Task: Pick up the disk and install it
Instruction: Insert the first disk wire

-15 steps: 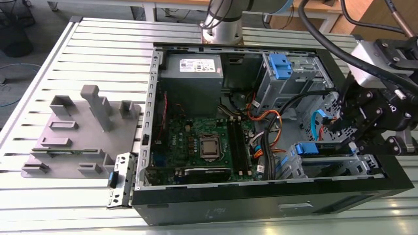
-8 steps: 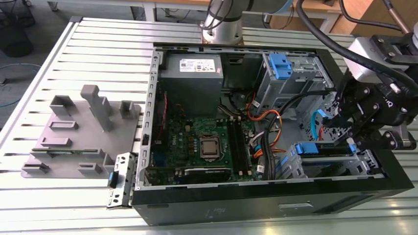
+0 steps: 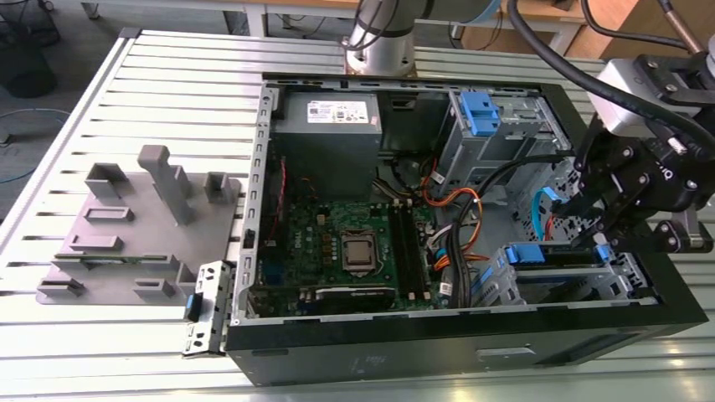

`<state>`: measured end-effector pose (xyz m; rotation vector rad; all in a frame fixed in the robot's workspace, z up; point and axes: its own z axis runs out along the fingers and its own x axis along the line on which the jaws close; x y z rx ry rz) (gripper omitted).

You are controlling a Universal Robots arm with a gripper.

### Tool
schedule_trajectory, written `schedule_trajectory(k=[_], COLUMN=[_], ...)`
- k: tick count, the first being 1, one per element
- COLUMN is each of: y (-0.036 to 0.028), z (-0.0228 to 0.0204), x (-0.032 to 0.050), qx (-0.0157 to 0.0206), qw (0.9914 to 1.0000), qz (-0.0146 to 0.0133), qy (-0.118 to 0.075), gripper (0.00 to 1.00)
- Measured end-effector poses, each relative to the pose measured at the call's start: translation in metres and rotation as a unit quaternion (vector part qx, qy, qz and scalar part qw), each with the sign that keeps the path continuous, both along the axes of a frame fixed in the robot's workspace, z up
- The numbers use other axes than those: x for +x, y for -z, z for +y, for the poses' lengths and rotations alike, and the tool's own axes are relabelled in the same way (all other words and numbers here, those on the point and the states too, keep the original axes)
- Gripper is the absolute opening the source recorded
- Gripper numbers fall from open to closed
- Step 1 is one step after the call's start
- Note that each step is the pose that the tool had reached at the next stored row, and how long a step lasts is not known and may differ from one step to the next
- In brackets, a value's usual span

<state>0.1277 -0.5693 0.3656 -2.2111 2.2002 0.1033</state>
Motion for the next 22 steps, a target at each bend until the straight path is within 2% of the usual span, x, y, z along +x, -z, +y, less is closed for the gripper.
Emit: schedule_trajectory(k=[6, 13, 22], y=[-0.0018, -0.0018, 0.0008], z=[0.0013, 0.0108, 0.0189], x=[0.0, 0.0, 0.0], qx=[-0.0001, -0.0001, 0.0001], qw=[1.0, 1.0, 1.0], qz=[0.0, 0.0, 0.0], qy=[0.0, 0.0, 0.0], gripper=[0.42, 0.42, 0.42])
